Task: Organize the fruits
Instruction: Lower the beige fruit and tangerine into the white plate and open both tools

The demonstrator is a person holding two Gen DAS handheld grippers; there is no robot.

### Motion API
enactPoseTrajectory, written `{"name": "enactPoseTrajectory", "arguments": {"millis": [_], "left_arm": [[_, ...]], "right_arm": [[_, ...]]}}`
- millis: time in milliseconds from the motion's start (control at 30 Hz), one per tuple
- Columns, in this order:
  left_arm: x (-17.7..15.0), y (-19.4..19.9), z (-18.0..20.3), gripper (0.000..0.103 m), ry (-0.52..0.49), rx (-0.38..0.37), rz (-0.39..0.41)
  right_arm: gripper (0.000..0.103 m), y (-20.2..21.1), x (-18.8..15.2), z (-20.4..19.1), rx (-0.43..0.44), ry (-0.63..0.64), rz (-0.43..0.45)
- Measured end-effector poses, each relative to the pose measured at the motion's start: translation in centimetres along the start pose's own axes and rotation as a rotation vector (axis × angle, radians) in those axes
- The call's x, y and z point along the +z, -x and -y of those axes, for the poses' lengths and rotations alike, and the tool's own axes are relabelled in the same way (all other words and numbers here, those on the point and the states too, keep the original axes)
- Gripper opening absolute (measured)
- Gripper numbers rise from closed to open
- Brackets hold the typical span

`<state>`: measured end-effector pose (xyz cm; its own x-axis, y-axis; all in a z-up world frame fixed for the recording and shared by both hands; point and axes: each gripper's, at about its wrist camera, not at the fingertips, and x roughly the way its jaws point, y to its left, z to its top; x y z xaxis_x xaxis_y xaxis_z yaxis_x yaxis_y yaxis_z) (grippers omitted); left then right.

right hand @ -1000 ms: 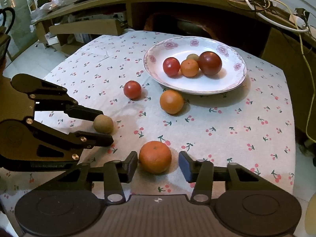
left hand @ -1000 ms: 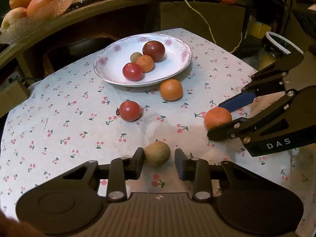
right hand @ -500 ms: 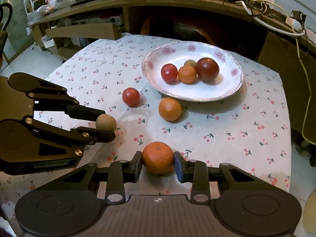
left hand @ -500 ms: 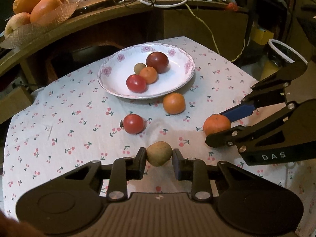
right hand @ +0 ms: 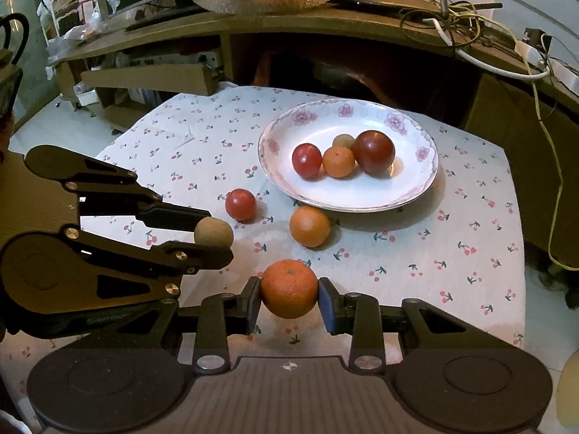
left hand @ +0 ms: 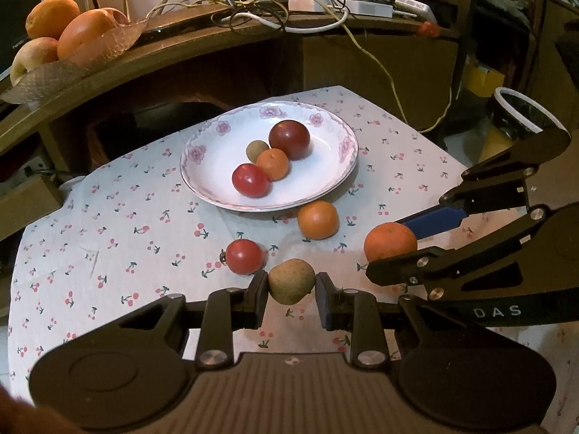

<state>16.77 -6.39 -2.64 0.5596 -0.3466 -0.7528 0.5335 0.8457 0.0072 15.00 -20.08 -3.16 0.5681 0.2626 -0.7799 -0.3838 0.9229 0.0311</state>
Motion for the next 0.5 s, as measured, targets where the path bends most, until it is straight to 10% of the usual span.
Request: {"name": "enactPoseTrajectory", "arguments": {"millis": [500], "left_arm": [[1.6, 0.2, 0.0, 0.033, 0.012, 0.006, 0.035]], "right_arm": [[0.035, 0.6, 0.9, 0.9, -0.043, -0.058, 0.048]]}}
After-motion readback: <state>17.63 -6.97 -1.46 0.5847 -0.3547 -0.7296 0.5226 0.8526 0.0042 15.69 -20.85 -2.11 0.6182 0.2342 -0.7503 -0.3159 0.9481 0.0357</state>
